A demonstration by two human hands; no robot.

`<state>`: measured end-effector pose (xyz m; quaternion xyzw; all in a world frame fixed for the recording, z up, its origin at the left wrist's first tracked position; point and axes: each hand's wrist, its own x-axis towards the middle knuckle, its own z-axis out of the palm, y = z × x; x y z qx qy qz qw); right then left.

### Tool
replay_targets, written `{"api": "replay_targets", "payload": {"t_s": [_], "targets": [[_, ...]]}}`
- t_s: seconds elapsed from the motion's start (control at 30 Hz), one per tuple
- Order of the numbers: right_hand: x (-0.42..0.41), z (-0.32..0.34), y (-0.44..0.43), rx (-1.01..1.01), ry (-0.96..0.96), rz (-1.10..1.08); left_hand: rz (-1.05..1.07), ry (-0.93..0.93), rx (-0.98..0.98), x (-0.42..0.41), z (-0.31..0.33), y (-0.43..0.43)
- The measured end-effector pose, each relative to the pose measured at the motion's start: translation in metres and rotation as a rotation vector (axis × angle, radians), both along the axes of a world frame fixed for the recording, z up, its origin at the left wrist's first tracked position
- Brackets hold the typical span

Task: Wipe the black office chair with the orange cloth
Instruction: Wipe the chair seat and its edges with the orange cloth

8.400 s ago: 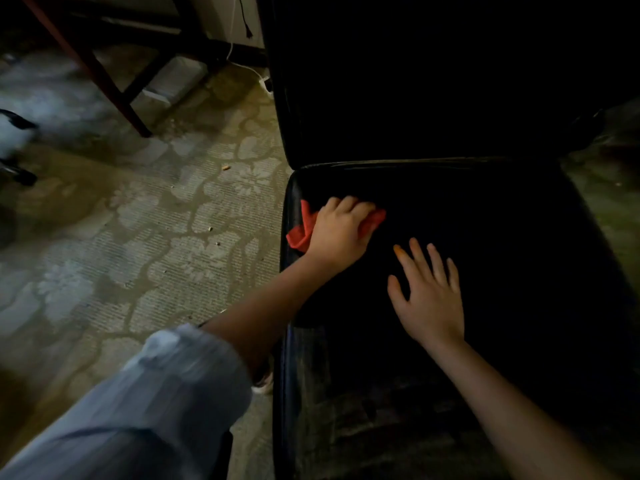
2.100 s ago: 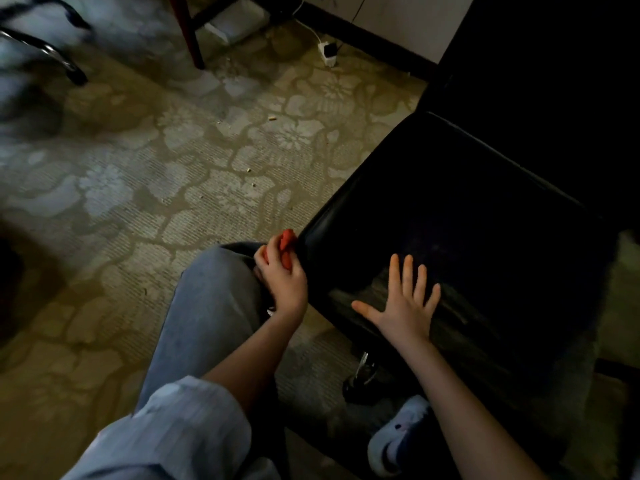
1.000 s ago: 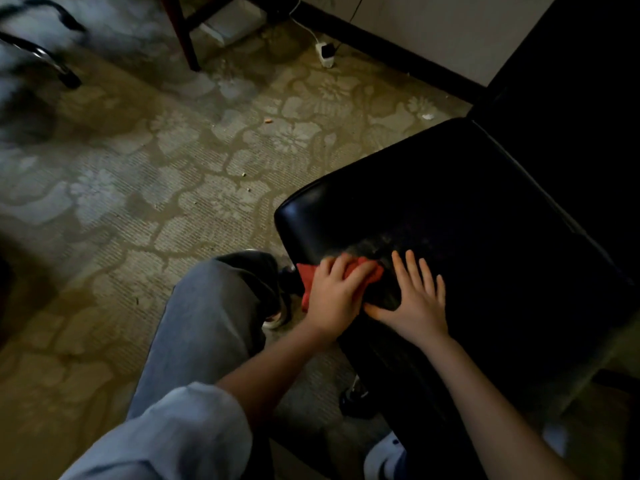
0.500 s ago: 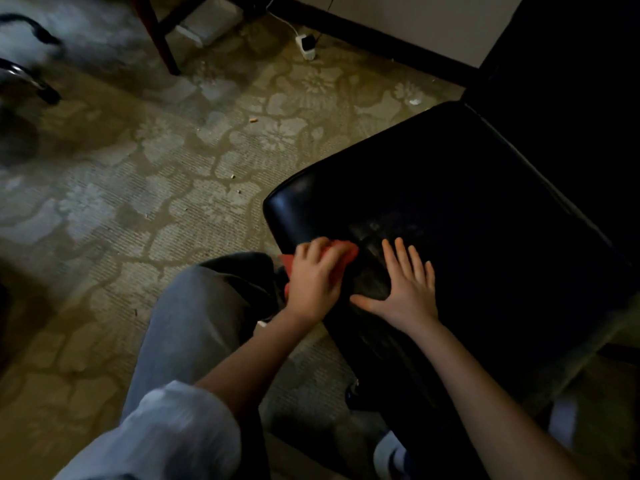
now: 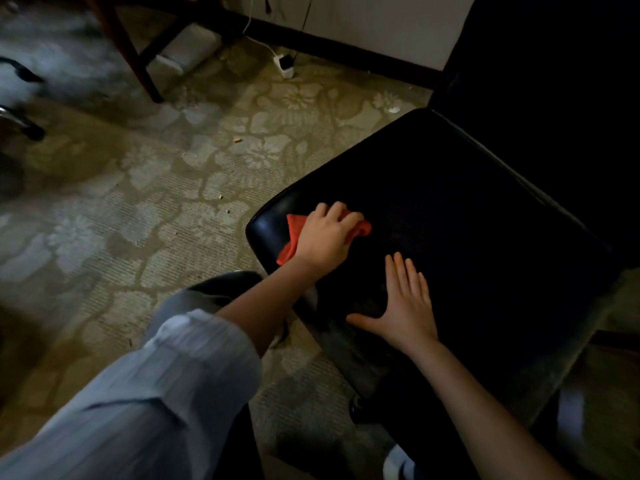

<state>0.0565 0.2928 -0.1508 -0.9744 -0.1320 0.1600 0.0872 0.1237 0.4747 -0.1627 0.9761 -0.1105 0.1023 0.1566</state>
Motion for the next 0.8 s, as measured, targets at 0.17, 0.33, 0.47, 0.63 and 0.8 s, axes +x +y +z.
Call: {"api": "replay_targets", "payload": {"t_s": [0.17,0.33,0.47,0.63,0.8], "targets": [[-0.001,0.0,-0.006,0.009,0.011,0.025,0.166,0.0,-0.018,-0.028,-0.003,0.014],[-0.004,0.0,-0.019,-0.016,0.024,0.11,-0.056,0.037,-0.043,-0.089,-0.01,-0.004],[-0.004,0.003,-0.036,-0.033,0.081,0.173,-0.285,0.048,-0.009,-0.101,-0.011,-0.024],[-0.01,0.004,-0.061,-0.016,0.088,0.166,-0.458,0.112,0.047,-0.063,0.001,-0.058],[-0.009,0.003,-0.08,0.139,0.078,0.005,-0.406,0.205,0.226,0.0,0.022,-0.088]]}}
